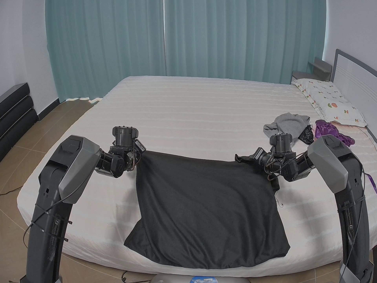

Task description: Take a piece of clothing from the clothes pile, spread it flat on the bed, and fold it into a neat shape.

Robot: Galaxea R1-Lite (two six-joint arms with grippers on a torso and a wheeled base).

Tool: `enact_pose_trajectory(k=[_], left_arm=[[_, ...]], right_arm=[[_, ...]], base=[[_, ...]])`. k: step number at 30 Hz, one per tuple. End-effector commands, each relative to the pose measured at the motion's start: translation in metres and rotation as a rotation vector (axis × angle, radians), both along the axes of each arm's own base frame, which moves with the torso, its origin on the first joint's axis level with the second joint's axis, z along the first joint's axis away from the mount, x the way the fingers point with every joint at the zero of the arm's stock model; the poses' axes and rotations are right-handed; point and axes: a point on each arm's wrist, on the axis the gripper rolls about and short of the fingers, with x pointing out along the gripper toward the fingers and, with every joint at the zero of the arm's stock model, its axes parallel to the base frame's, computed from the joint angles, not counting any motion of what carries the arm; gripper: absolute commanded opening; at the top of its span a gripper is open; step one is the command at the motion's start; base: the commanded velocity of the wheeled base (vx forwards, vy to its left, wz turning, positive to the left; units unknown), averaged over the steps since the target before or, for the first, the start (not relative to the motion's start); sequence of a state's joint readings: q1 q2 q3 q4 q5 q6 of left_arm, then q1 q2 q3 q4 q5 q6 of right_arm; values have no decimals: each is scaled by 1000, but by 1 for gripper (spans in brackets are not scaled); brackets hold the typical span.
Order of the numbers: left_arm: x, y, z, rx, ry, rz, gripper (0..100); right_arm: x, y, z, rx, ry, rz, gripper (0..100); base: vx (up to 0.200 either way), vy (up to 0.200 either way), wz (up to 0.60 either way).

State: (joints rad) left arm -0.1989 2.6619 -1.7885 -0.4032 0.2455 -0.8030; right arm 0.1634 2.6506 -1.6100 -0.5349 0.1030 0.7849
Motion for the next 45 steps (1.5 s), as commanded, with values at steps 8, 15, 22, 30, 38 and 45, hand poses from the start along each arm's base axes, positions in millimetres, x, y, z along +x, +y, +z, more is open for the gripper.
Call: enact_pose_trajectory(k=[8,15,22,30,38,45], left_arm=[[7,2,9,0,-71,30,0],[12,4,16,-13,-117,36,0],[22,2,4,-7,-140,55,0],[24,-2,-2,10,-137,70,100],[23,11,12,14,-150,110,100],[-2,33,55,-9,-111,94,100]], right_arm=[[28,-30,40,-7,-178,-134,0],[40,-30,50,2,-313,-175,0],[42,-25,33,6,-355,-168,0],[36,-25,22,-8,-306,-157,100],[9,-43,48,-12,-254,-154,100],[-36,-44,63,2,-157,-108,100]], base=[[0,0,0],[0,0,0],[0,0,0],[0,0,0],[0,0,0],[0,0,0]])
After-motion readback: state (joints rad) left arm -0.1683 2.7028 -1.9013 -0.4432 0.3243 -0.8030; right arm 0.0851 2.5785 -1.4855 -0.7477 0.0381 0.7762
